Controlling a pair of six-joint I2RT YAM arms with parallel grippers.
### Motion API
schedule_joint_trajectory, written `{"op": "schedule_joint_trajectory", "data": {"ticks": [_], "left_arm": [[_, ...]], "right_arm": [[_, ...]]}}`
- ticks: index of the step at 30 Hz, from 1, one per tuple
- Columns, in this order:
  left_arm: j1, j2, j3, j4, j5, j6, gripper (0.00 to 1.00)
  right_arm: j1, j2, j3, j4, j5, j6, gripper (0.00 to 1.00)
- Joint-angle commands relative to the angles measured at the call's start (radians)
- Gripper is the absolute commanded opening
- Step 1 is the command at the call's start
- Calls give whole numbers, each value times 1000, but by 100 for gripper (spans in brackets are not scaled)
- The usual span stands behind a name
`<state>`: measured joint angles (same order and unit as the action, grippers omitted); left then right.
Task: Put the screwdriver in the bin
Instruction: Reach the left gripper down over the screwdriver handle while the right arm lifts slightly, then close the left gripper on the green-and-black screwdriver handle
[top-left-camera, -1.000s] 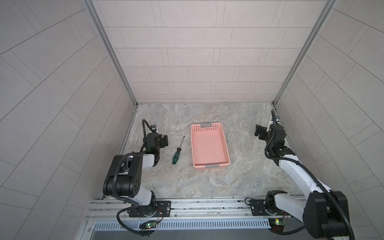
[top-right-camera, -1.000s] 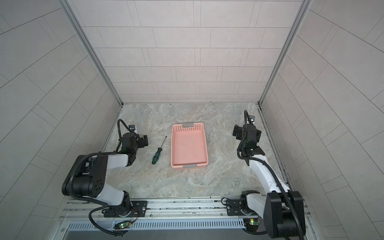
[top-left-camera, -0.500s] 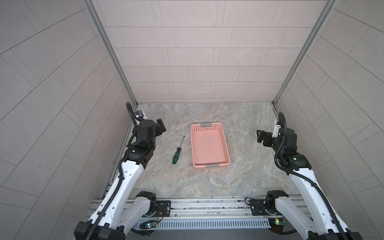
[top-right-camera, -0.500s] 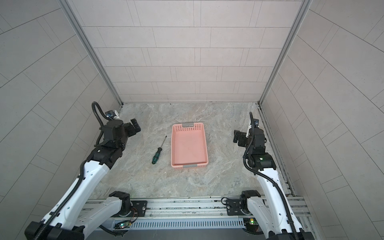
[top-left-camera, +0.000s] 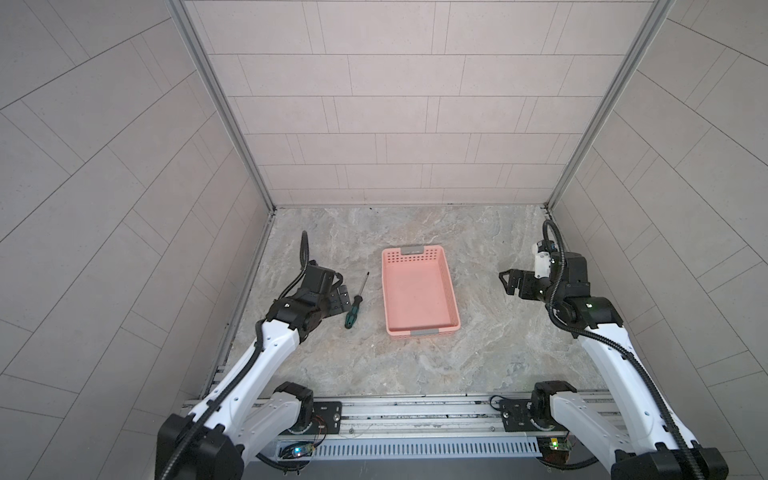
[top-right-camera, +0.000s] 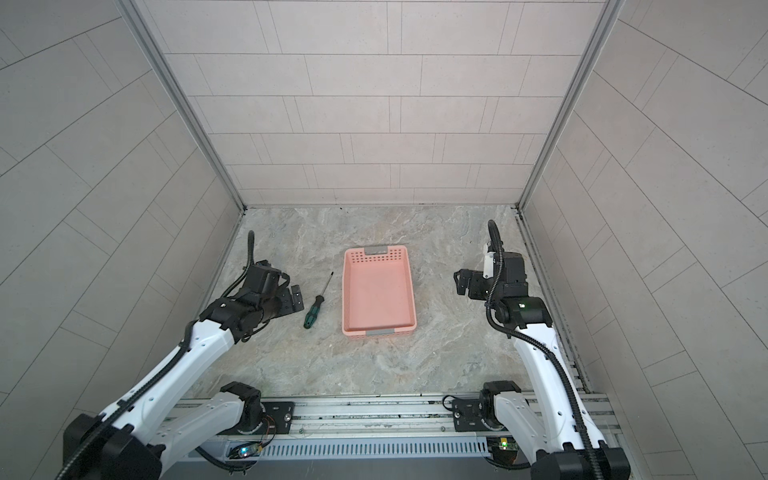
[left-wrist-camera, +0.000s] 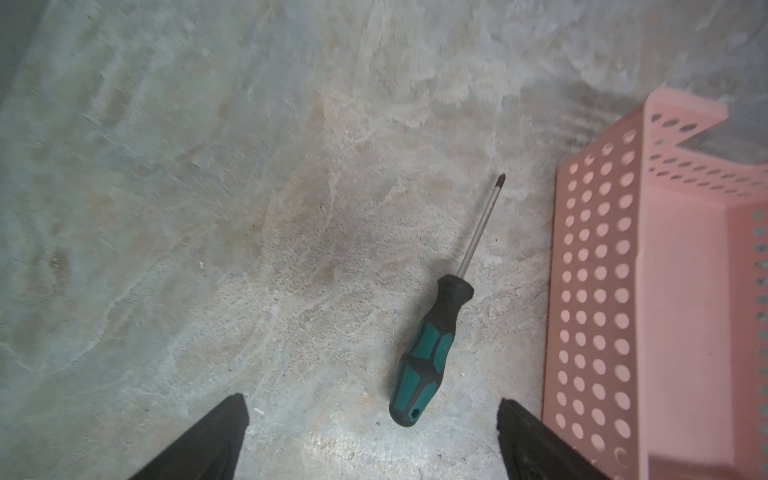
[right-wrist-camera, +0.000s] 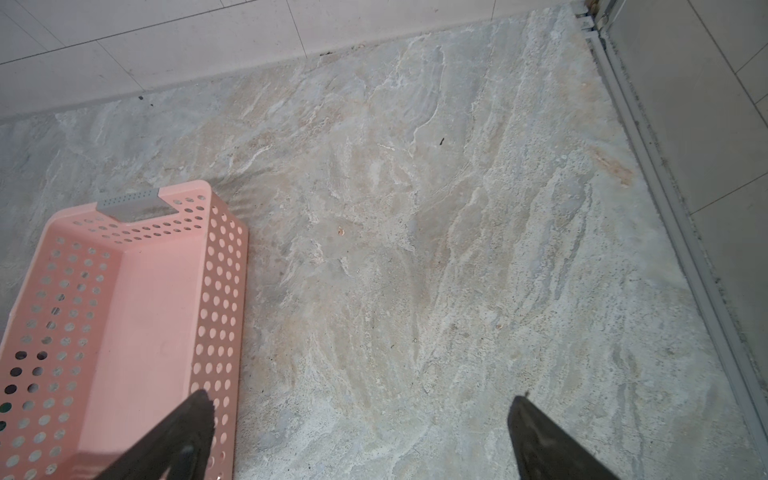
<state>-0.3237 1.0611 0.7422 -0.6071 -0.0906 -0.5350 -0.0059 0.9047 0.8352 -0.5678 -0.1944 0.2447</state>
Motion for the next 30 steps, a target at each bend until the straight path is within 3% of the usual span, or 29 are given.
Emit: {"op": "schedule_joint_trajectory", "data": {"ticks": [1, 14, 30], "left_arm": [[-36, 86, 5, 45, 17, -15, 97], [-48, 332, 60, 122, 46, 30, 94], [-76, 511, 118, 184, 78, 35, 77]], "right_arm": [[1, -15, -24, -34, -36, 6, 100], [2, 76, -18, -13, -30, -13, 100], [1, 78, -37, 3, -17, -24, 100]]}}
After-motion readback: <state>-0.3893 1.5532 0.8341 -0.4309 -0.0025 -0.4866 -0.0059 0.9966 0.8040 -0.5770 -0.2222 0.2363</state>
